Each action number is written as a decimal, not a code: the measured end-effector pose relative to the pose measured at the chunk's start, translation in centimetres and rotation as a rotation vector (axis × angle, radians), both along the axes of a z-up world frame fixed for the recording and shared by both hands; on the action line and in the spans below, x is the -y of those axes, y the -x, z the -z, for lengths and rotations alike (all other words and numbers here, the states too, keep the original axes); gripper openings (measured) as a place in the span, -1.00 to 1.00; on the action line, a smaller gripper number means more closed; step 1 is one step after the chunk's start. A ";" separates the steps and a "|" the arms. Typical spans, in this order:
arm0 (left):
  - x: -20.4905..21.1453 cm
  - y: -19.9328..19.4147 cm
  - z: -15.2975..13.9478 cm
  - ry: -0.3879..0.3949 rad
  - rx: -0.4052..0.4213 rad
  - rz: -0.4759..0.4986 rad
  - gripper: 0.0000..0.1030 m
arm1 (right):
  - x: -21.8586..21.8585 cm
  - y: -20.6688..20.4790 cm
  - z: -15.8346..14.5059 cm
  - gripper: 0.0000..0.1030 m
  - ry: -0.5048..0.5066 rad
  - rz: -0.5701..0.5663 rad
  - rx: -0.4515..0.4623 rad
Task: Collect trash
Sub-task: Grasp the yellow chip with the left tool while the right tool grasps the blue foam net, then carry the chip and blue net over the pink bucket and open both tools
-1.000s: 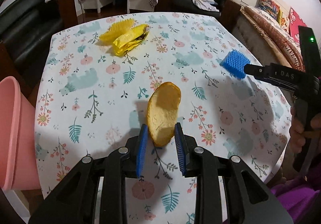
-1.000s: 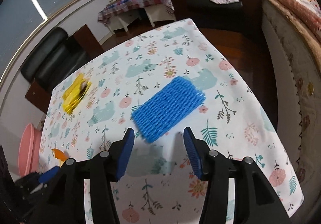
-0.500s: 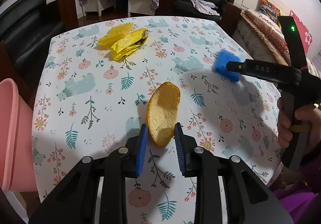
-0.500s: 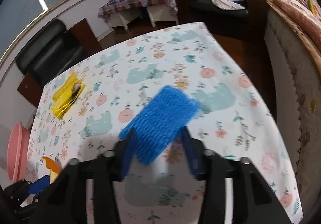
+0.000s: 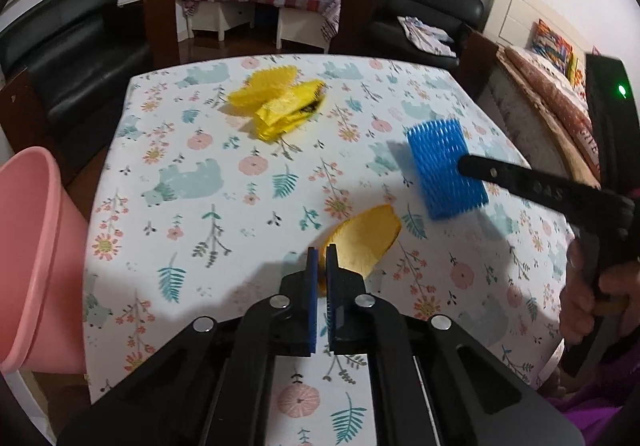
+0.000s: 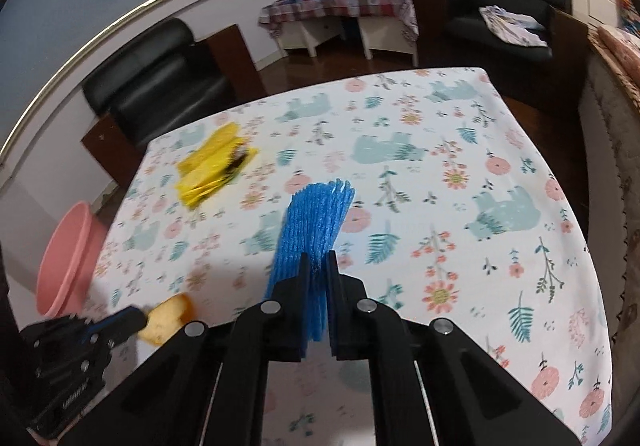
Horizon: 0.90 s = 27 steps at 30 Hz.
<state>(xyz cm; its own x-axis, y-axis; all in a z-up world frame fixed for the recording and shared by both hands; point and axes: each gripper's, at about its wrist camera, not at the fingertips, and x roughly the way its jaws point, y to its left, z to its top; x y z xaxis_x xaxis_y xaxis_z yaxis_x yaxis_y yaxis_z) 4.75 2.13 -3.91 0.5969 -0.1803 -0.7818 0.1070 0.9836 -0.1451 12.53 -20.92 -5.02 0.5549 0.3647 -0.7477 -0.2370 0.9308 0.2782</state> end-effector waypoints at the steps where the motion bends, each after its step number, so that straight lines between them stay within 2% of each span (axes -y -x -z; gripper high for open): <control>1: -0.2 0.1 -0.2 0.002 0.006 -0.006 -0.94 | -0.2 0.3 -0.2 -0.87 -0.004 -0.012 0.003; 8: -1.6 1.0 -1.6 -0.032 0.057 -0.034 -0.94 | -1.2 2.3 -0.9 -0.87 -0.041 -0.077 -0.007; 11: -2.6 1.0 -1.3 -0.025 0.036 -0.060 -0.94 | -2.0 3.0 -0.9 -0.87 -0.029 -0.111 -0.005; 15: -3.9 0.8 -0.4 0.006 -0.031 -0.094 -0.92 | -2.8 3.3 -0.6 -0.87 -0.019 -0.137 -0.016; 19: -4.4 1.1 0.6 0.036 -0.076 -0.102 -0.51 | -3.1 3.5 -0.2 -0.87 -0.017 -0.147 -0.031; 22: -4.2 1.3 1.1 0.042 -0.093 -0.095 -0.49 | -3.1 3.5 0.1 -0.87 -0.015 -0.147 -0.039; 27: -3.6 1.2 1.5 0.001 -0.085 -0.096 -0.49 | -3.2 3.6 0.3 -0.87 -0.007 -0.150 -0.046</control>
<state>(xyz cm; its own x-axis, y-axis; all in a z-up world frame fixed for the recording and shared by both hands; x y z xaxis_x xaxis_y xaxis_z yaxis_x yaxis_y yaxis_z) 3.55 5.77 -5.45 0.5431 -0.1262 -0.8301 -0.0005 0.9886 -0.1506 8.95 -17.73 -5.34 0.4593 0.4462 -0.7680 -0.3599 0.8840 0.2984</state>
